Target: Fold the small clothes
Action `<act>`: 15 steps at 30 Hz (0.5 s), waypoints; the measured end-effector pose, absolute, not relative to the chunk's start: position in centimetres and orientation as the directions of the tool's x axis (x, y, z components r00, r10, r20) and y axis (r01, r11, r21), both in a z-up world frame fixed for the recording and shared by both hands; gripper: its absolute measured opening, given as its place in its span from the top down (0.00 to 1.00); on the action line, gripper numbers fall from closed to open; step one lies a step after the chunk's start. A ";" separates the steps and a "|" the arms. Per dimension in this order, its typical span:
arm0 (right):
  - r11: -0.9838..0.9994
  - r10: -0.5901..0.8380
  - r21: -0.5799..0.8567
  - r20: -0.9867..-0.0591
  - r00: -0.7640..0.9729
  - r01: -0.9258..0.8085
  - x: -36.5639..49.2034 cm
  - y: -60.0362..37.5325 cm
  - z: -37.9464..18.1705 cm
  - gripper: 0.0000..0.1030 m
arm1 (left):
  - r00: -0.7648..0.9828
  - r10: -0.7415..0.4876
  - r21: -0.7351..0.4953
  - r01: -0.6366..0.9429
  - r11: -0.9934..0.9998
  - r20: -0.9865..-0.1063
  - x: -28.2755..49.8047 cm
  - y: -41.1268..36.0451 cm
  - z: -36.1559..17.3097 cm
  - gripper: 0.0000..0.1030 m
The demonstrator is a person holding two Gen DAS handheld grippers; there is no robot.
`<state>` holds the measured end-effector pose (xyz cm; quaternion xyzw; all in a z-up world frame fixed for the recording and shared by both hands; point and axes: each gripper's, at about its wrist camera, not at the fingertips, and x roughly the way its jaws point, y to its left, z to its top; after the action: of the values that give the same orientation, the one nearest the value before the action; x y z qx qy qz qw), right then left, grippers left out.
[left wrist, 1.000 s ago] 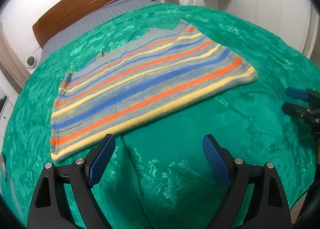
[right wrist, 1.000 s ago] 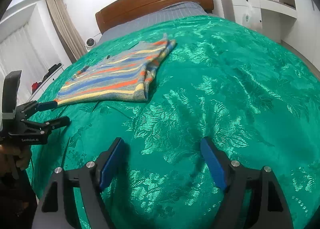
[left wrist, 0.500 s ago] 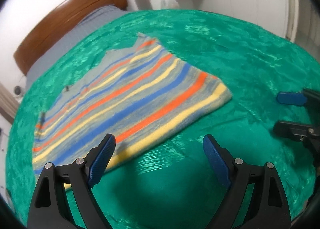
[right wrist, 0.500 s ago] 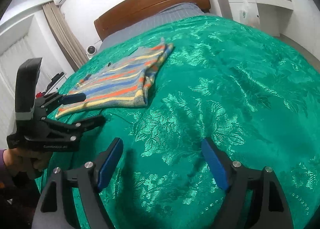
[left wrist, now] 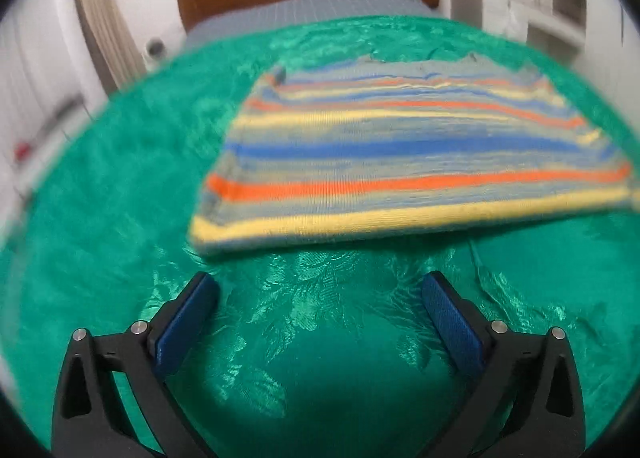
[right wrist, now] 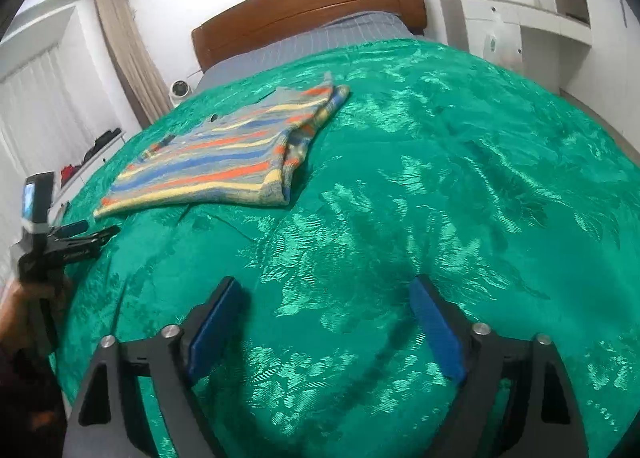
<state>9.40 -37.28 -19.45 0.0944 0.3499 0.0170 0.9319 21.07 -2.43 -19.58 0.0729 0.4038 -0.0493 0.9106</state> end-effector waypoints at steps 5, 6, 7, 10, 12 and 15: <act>0.991 0.070 0.135 -0.645 0.761 0.023 9.4 -36.4 -19.8 0.08 | 0.702 -0.045 0.084 0.149 0.985 -0.711 20.4 -2.3 -19.7 0.00; 0.989 0.076 0.144 -0.642 0.763 0.023 9.4 -36.6 -19.9 0.08 | 0.712 -0.045 0.086 0.147 0.985 -0.701 20.1 -2.3 -19.8 0.00; 0.989 0.079 0.149 -0.641 0.764 0.023 9.4 -36.6 -19.9 0.08 | 0.717 -0.050 0.081 0.147 0.986 -0.695 20.0 -2.3 -19.8 0.00; 0.989 0.073 0.145 -0.639 0.766 0.026 9.4 -36.6 -19.9 0.08 | 0.709 -0.083 0.037 0.152 0.988 -0.700 20.7 -1.6 -20.1 0.00; 0.990 0.063 0.134 -0.639 0.766 0.030 9.4 -36.4 -20.0 0.08 | 0.693 -0.110 0.011 0.168 0.986 -0.712 21.0 -1.3 -20.0 0.00; 0.991 0.054 0.125 -0.640 0.766 0.035 9.5 -36.3 -20.0 0.08 | 0.670 -0.194 -0.087 0.190 0.978 -0.717 20.5 0.3 -19.3 0.00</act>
<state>9.46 -36.30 -20.00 0.0650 0.3419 0.0052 0.9375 20.46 0.29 -19.35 -0.0026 0.3925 -0.1052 0.9137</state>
